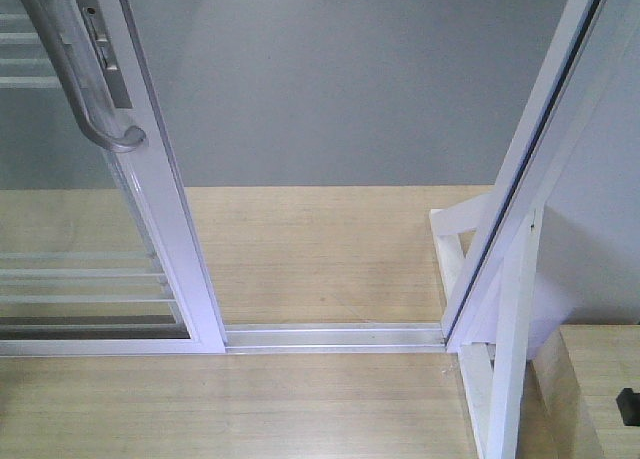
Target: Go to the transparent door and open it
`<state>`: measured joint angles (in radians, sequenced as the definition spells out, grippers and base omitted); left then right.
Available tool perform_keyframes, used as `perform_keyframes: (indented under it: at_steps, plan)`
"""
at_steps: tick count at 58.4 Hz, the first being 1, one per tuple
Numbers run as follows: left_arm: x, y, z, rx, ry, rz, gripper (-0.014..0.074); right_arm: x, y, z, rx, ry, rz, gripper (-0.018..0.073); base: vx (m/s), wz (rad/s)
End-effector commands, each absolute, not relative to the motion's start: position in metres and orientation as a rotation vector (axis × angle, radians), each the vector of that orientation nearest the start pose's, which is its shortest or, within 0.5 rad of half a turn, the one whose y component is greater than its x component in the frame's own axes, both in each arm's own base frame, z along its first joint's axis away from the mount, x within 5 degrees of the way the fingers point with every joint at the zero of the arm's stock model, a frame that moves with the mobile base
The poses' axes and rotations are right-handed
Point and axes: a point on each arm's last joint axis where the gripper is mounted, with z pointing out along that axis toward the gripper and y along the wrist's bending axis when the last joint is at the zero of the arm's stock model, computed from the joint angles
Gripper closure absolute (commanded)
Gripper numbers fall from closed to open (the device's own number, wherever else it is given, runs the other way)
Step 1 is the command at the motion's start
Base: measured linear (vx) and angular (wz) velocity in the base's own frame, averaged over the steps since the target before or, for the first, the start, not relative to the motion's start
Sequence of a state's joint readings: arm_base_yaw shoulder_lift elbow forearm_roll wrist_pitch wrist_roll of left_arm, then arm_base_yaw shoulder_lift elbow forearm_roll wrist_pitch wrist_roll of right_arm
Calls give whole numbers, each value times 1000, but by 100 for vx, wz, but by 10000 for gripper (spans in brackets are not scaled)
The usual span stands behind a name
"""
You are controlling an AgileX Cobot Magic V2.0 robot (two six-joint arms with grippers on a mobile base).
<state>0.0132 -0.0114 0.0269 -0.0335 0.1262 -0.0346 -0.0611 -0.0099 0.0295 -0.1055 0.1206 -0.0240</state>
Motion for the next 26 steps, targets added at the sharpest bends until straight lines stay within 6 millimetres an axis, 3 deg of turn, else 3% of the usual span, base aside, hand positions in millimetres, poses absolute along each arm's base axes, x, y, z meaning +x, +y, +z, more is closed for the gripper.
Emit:
perform_keyframes:
  at_steps: [1, 26]
  plan:
    - [58, 0, 190, -61, 1573, -50, 603, 57, -4, 196, -46, 1552, -159, 567, 0, 0]
    - [58, 0, 190, -61, 1573, -50, 603, 57, -4, 196, -46, 1552, -159, 567, 0, 0]
